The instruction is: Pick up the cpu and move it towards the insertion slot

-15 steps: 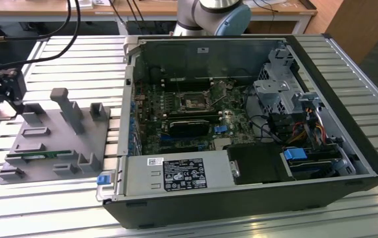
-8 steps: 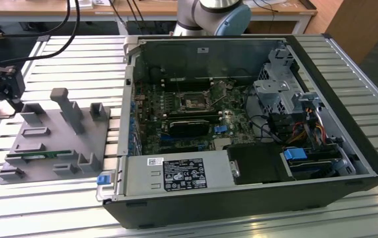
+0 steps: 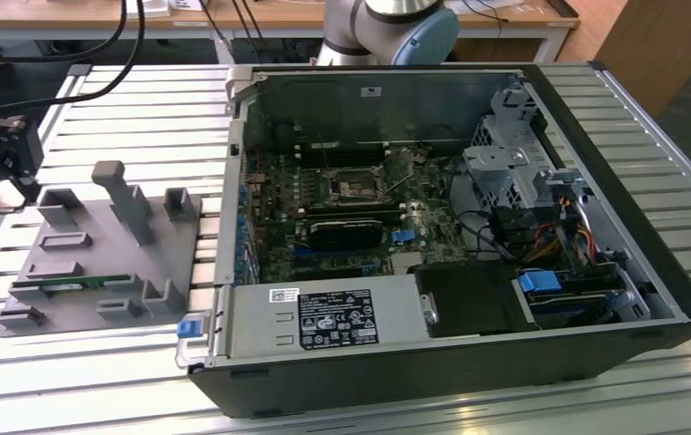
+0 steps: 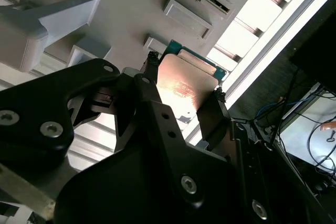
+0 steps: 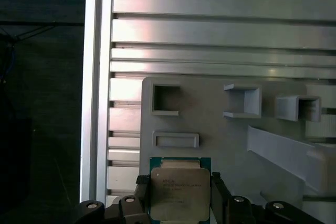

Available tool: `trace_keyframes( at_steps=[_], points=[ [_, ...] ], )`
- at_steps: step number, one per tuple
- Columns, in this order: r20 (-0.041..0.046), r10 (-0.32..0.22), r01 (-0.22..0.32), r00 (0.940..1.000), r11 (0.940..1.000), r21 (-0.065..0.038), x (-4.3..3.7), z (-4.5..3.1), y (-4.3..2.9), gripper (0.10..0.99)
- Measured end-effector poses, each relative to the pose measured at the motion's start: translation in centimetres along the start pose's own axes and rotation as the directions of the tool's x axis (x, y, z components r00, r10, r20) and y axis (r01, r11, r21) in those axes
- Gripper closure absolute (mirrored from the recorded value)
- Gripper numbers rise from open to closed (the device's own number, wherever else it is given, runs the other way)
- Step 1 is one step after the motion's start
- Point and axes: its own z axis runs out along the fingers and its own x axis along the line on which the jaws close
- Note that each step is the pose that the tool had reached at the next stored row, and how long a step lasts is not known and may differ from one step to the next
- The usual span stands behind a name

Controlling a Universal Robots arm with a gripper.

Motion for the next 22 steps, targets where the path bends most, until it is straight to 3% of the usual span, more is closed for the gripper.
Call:
trace_keyframes(
  at_steps=[22],
  points=[
    [-0.0002, 0.000, 0.000, 1.0000, 1.0000, 0.004, 0.00, -1.68, 0.15, 0.541]
  ],
)
